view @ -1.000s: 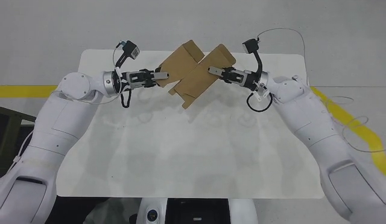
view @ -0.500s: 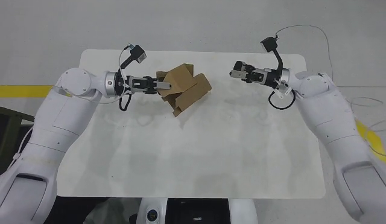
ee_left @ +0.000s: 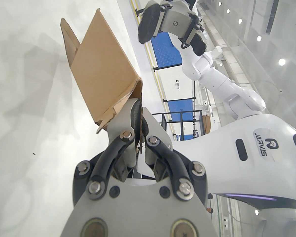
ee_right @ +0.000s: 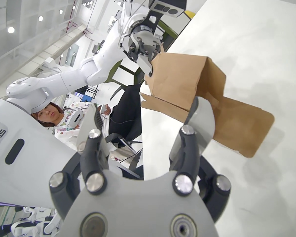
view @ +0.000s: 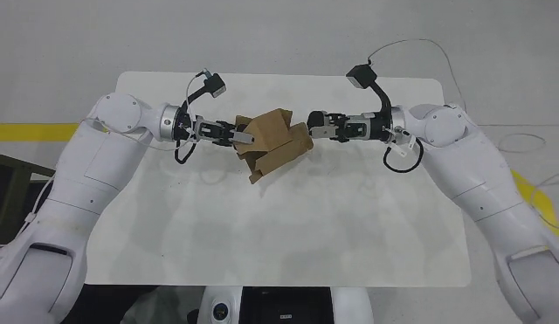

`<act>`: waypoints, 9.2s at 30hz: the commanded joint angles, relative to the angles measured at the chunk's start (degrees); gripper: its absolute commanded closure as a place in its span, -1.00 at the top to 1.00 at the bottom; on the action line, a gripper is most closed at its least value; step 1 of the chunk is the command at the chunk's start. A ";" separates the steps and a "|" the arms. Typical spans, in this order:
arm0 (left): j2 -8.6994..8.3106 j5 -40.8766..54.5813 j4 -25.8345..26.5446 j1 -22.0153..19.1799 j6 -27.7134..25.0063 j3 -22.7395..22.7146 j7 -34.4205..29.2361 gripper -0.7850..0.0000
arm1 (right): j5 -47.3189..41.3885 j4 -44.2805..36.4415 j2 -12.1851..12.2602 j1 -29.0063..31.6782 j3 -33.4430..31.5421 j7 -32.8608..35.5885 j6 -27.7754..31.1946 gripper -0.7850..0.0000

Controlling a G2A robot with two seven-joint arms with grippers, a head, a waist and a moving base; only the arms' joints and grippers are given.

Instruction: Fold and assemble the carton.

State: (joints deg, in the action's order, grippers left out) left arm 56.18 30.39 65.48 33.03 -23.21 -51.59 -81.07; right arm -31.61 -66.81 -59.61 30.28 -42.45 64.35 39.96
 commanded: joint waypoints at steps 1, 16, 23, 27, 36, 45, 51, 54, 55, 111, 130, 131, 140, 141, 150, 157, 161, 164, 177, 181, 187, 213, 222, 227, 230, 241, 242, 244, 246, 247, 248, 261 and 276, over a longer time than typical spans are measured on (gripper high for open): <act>-0.04 -0.45 0.61 -0.07 0.02 0.31 -0.02 -1.00 | -0.97 -0.02 -0.03 -0.70 1.82 -0.23 0.23 0.13; -0.71 0.05 3.74 0.23 -0.31 1.69 0.31 -1.00 | -1.70 5.73 -1.67 -7.07 13.25 -3.18 3.17 0.17; -1.01 0.36 4.30 0.18 -0.45 2.23 0.44 -1.00 | -2.25 8.57 -2.36 -9.18 16.79 -4.31 4.30 0.17; -1.13 0.62 4.49 0.13 -0.50 2.51 0.49 -1.00 | -2.90 9.90 -2.78 -9.98 18.35 -4.92 4.91 0.16; -1.42 0.74 4.46 -0.16 -0.83 3.17 0.82 -1.00 | -5.81 11.05 -3.91 -11.25 21.94 -5.09 5.08 -0.03; -1.64 0.84 4.06 -0.47 -0.98 3.87 0.98 -1.00 | -8.82 11.09 -3.75 -12.64 23.58 -3.86 3.86 -0.22; -1.67 1.02 3.66 -0.69 -1.05 4.51 1.04 -1.00 | -8.77 10.82 -3.15 -14.05 24.68 -3.26 3.26 -0.31; -1.66 1.08 3.53 -0.87 -0.99 4.82 0.98 -1.00 | -9.39 10.72 -2.99 -14.49 25.27 -2.92 2.92 -0.39; -1.66 1.14 3.45 -0.91 -0.97 4.91 0.97 -1.00 | -9.66 10.61 -2.96 -14.57 25.48 -2.81 2.82 -0.42; -1.94 14.03 7.47 0.80 0.56 2.34 -0.57 1.00 | -11.33 16.79 -6.98 -14.29 28.47 -9.11 9.09 -1.00; -0.69 13.59 6.47 1.10 0.37 1.81 -0.38 1.00 | -8.36 17.72 -9.98 -14.67 27.98 -11.15 11.13 -1.00; -0.65 13.50 6.38 1.08 0.35 1.77 -0.36 1.00 | -8.27 17.72 -10.02 -14.68 27.95 -11.19 11.17 -1.00; -0.31 13.49 5.94 1.18 0.57 1.04 -0.58 1.00 | -7.60 19.39 -9.99 -14.24 27.27 -11.93 11.92 -1.00; -0.30 13.53 5.94 1.28 0.63 0.84 -0.63 1.00 | -7.46 19.92 -9.81 -14.23 27.01 -12.08 12.07 -1.00; -0.18 12.36 4.31 2.02 0.53 0.13 -0.53 1.00 | -6.99 19.22 -7.78 -13.08 25.86 -12.17 12.15 -1.00; 0.10 11.74 2.40 1.79 0.35 -0.04 -0.35 1.00 | -5.53 15.95 -6.29 -12.45 25.61 -11.43 11.41 -1.00; 0.22 11.71 1.82 1.65 0.42 -0.26 -0.42 1.00 | -5.20 13.62 -5.51 -12.20 25.78 -10.76 10.74 -1.00; 0.32 11.65 1.63 1.64 0.47 -0.39 -0.48 1.00 | -5.28 11.99 -5.03 -11.96 26.04 -10.24 10.22 -1.00; 0.74 11.92 1.48 1.68 1.45 -0.61 -1.46 1.00 | -5.33 7.70 -4.20 -12.43 28.06 -8.79 8.78 -1.00; 0.87 12.10 1.57 1.74 1.60 -0.70 -1.60 1.00 | -5.55 7.50 -4.09 -12.63 28.61 -8.90 8.89 -1.00; 1.08 12.09 1.85 1.92 1.92 -0.72 -1.92 1.00 | -7.89 8.22 -3.68 -12.57 28.72 -10.20 10.19 -1.00; 1.68 11.13 3.13 2.62 2.79 -0.74 -2.80 1.00 | -9.66 14.36 -5.13 -12.51 24.22 -14.62 14.60 -1.00; 1.85 11.26 3.40 2.68 3.03 -1.03 -3.03 1.00 | -8.07 16.49 -8.05 -12.83 22.57 -15.20 15.17 -1.00; 1.90 11.45 3.62 2.84 3.16 -1.24 -3.17 1.00 | -7.24 18.10 -9.20 -12.86 21.72 -15.23 15.20 -1.00; 1.93 11.63 3.73 2.92 3.37 -1.38 -3.37 1.00 | -6.32 19.14 -9.80 -12.96 21.09 -15.26 15.23 -1.00; 2.22 11.55 4.08 3.27 3.67 -1.25 -3.68 1.00 | -3.70 20.06 -11.72 -12.60 18.82 -15.25 15.23 -1.00; 2.25 11.50 4.00 3.25 3.70 -1.23 -3.70 1.00 | -3.59 20.00 -11.79 -12.55 18.71 -15.20 15.17 -1.00; 2.33 11.49 3.74 3.18 3.76 -1.19 -3.76 1.00 | -3.12 19.45 -12.01 -12.31 18.40 -15.05 15.02 -1.00; 2.38 11.48 3.59 3.11 3.77 -1.22 -3.77 1.00 | -2.73 19.18 -12.16 -12.06 18.14 -14.87 14.84 -1.00; 2.40 11.47 3.51 3.06 3.77 -1.27 -3.77 1.00 | -2.60 19.10 -12.22 -11.89 18.02 -14.77 14.75 -1.00; 2.40 11.48 3.45 3.03 3.78 -1.32 -3.78 1.00 | -2.45 18.98 -12.27 -11.79 17.97 -14.67 14.65 -1.00; 2.45 11.39 2.81 2.87 3.85 -2.26 -3.86 1.00 | -1.14 17.77 -12.79 -10.42 16.39 -13.46 13.44 -1.00; 2.57 11.23 2.80 3.03 3.90 -2.84 -3.90 1.00 | -1.39 18.32 -13.35 -9.28 14.55 -12.82 12.79 -1.00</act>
State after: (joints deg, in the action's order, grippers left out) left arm 58.75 41.64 68.26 36.04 -19.33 -54.39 -84.96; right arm -32.78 -48.71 -72.99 20.94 -27.62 51.56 52.72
